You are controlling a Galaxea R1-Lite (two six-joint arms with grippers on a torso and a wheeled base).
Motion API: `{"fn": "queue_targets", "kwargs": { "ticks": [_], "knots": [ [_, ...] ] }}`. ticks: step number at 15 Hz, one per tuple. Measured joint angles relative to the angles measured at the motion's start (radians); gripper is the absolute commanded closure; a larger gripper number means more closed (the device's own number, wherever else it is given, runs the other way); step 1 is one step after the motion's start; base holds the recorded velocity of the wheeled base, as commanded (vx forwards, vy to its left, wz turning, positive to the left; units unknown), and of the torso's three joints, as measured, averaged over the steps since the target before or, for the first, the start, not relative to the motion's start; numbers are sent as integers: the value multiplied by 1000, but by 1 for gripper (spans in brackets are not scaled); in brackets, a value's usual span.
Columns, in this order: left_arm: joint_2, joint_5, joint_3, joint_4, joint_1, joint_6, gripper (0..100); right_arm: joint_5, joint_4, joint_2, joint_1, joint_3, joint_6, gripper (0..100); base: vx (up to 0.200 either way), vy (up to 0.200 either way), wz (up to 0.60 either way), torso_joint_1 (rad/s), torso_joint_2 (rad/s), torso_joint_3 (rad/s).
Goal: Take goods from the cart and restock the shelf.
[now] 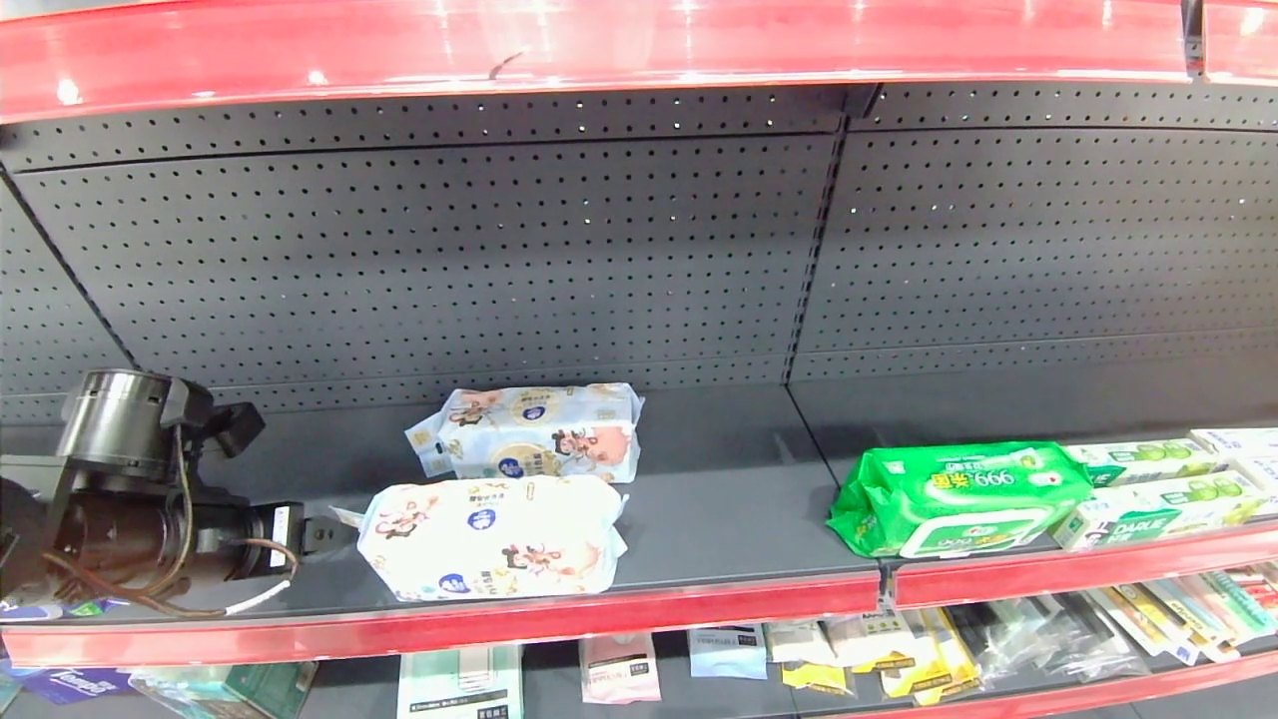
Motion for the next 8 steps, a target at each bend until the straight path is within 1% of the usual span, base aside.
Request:
{"fn": "queue_targets", "kwargs": {
  "ticks": [4,6,8],
  "knots": [
    [54,-3,-33,-16,-6,10,0,0,0,0,0,0,0,0,0,0,0,0,0,0],
    [68,-25,-41,-16,-15,12,0,0,0,0,0,0,0,0,0,0,0,0,0,0],
    [74,-30,-43,-14,-24,15,0,0,0,0,0,1,0,0,0,0,0,0,0,0]
  ]
}}
